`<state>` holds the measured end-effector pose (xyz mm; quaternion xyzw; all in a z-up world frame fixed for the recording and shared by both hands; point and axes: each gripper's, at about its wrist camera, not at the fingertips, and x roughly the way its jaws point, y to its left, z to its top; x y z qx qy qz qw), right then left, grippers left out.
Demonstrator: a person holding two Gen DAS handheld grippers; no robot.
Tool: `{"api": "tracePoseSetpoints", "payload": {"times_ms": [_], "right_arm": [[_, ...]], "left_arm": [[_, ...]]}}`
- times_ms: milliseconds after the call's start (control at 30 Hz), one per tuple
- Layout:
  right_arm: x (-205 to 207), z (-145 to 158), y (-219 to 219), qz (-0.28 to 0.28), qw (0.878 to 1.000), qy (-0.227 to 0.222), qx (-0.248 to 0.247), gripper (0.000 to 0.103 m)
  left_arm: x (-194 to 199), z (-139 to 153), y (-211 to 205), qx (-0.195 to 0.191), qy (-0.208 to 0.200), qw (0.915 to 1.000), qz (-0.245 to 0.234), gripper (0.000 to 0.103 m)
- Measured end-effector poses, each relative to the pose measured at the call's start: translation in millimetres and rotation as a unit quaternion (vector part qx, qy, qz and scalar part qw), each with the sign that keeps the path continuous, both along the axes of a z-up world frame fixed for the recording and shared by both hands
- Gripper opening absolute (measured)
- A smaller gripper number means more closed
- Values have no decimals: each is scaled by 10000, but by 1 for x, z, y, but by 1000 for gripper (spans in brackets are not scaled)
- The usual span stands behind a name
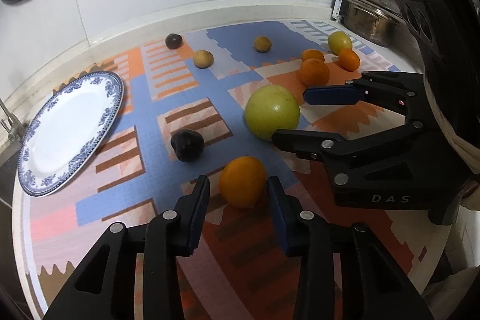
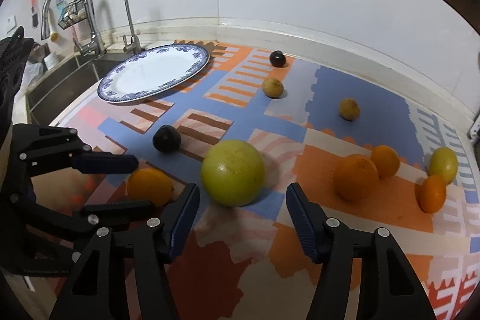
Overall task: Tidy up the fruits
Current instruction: 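Grasp the small orange with the left tool while the right tool grasps the green fruit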
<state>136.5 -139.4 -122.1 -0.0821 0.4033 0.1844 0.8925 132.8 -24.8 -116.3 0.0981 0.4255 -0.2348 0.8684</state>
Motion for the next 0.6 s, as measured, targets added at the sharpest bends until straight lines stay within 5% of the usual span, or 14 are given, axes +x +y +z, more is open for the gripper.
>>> {"api": "tracePoseSetpoints", "payload": {"times_ms": [600], "right_arm": [[14, -4, 15, -49, 10000, 12, 0, 51]], "left_arm": [[5, 7, 34, -275, -78, 9966, 773, 32]]}}
